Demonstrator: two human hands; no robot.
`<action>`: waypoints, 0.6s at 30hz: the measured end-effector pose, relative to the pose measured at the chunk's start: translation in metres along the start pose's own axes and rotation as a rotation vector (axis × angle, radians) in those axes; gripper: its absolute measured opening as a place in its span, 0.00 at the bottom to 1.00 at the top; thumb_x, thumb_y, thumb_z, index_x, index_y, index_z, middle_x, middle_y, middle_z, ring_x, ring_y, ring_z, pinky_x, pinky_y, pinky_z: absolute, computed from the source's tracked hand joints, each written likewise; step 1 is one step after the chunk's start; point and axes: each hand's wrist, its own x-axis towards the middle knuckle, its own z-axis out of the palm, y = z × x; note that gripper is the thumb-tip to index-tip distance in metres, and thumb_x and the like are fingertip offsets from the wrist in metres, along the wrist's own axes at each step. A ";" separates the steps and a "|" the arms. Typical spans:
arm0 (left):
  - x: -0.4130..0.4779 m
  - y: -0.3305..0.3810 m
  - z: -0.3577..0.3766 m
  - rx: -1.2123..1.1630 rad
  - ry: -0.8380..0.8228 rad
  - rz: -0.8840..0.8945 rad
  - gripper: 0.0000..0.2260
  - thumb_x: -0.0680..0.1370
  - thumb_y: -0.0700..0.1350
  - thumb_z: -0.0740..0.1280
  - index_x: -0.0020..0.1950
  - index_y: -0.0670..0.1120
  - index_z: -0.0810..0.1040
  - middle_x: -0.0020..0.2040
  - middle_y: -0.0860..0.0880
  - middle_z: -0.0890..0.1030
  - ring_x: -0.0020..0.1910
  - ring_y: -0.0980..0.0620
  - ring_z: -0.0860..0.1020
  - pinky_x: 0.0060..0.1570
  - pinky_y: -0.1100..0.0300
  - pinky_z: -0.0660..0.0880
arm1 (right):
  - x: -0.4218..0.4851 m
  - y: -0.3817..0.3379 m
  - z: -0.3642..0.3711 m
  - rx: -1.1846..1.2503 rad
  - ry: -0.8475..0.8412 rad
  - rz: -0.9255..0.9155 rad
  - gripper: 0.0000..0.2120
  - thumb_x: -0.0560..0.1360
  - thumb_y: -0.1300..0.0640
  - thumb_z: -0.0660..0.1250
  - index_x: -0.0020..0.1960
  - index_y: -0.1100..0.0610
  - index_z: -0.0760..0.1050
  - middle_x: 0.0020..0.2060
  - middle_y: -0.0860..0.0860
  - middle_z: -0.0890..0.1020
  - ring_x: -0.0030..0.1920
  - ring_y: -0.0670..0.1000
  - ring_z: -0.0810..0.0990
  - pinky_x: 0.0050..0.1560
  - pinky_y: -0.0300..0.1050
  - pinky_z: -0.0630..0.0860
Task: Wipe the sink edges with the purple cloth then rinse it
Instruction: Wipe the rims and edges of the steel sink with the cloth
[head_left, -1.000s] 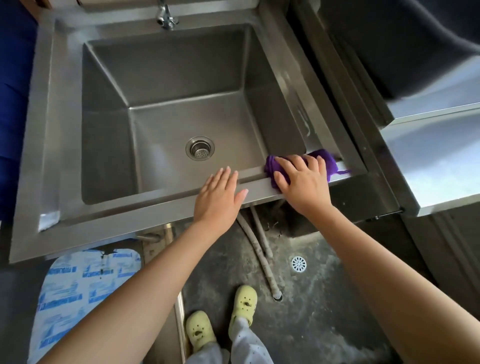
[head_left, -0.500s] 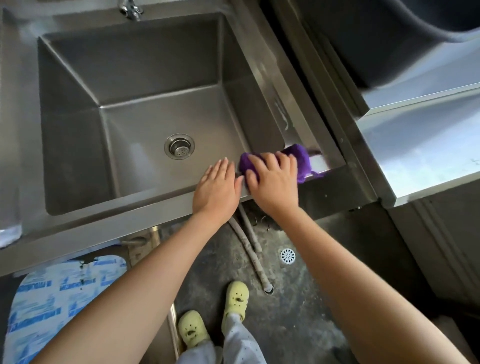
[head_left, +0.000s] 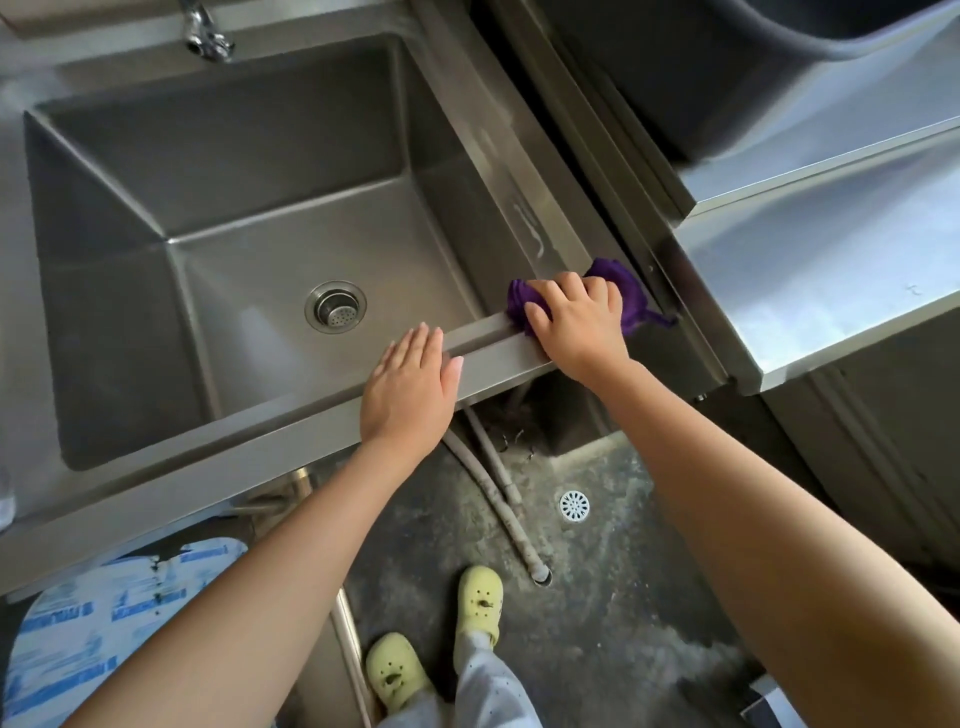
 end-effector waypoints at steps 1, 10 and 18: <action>0.001 0.000 0.000 -0.010 -0.003 -0.001 0.26 0.80 0.55 0.44 0.74 0.44 0.57 0.76 0.47 0.60 0.75 0.52 0.57 0.72 0.57 0.48 | 0.003 -0.002 -0.001 0.016 -0.020 0.016 0.18 0.80 0.45 0.50 0.66 0.48 0.68 0.62 0.51 0.72 0.61 0.58 0.66 0.66 0.55 0.56; 0.042 0.044 -0.045 -1.055 -0.115 -0.226 0.24 0.78 0.59 0.56 0.73 0.57 0.59 0.72 0.50 0.67 0.69 0.51 0.67 0.67 0.59 0.60 | 0.005 -0.032 -0.044 1.043 0.132 0.231 0.16 0.79 0.55 0.59 0.66 0.54 0.70 0.60 0.52 0.77 0.60 0.50 0.74 0.64 0.52 0.70; 0.094 0.063 -0.070 -1.600 -0.238 -0.328 0.24 0.72 0.63 0.62 0.66 0.58 0.70 0.63 0.47 0.77 0.58 0.46 0.78 0.52 0.47 0.79 | 0.016 -0.056 -0.065 1.664 -0.124 0.283 0.12 0.80 0.55 0.56 0.62 0.48 0.72 0.55 0.50 0.80 0.55 0.50 0.79 0.57 0.46 0.78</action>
